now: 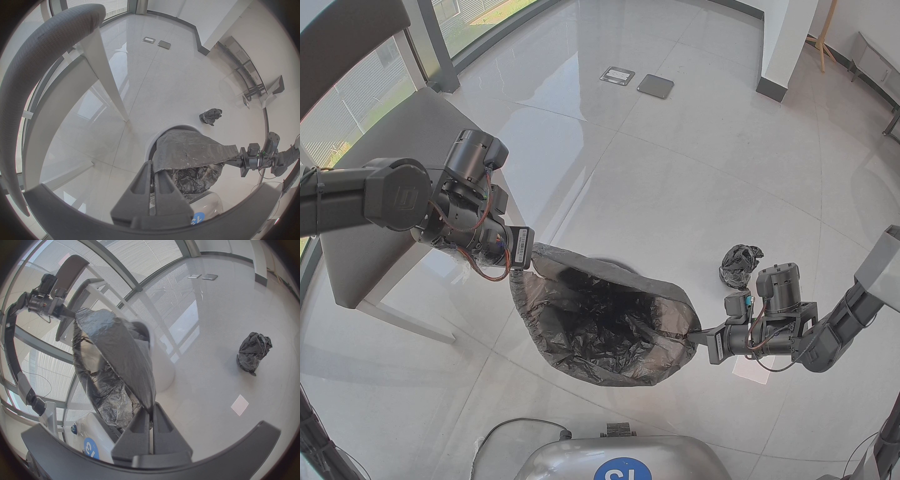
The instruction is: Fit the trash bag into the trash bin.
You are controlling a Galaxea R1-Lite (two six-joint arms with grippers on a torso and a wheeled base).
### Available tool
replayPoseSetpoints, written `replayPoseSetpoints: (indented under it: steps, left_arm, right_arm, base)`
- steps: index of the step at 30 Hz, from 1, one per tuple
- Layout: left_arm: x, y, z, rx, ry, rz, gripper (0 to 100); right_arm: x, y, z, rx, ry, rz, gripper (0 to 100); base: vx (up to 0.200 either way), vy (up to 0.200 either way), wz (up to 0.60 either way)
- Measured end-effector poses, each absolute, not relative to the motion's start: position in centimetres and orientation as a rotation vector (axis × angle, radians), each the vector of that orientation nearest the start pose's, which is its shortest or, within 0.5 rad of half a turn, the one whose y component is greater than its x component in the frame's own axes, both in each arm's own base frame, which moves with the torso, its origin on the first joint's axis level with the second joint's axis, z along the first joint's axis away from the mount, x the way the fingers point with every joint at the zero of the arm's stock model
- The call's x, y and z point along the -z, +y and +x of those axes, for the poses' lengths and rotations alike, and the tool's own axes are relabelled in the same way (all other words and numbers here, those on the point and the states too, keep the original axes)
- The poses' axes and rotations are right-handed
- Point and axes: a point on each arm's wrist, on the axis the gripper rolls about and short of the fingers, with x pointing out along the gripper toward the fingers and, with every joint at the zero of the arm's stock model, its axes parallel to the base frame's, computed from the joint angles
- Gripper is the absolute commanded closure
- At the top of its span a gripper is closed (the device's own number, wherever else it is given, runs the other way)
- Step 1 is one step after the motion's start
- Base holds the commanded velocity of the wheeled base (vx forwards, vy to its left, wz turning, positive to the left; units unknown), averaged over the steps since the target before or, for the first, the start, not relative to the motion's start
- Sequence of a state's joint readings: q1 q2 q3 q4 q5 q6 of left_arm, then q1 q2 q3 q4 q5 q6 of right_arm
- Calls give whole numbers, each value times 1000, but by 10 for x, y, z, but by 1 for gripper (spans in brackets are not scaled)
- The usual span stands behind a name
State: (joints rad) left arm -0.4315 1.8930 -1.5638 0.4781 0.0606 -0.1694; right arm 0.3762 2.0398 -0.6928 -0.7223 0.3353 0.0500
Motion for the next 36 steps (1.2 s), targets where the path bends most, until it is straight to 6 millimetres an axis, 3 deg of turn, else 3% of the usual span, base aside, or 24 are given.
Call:
replayPoseSetpoints:
  steps: [13,22,34,35,36]
  left_arm:
    - [-228,-147,313,290,815,40,100]
    - [-220,-137,296,281,852,55,100]
    - [-218,-135,300,276,839,53,100]
    - [-217,-135,301,275,839,52,100]
    - [-217,-135,302,272,841,53,100]
  right_arm:
    - [-55,126,318,-655,641,39,100]
    - [-55,137,318,-682,635,33,100]
    - [-53,143,325,-690,630,31,100]
    - [-53,143,325,-690,634,30,0]
    - [-53,143,325,-689,639,31,0]
  base:
    - [0,0,0]
    - [0,0,0]
    - [0,0,0]
    - [0,0,0]
    - [0,0,0]
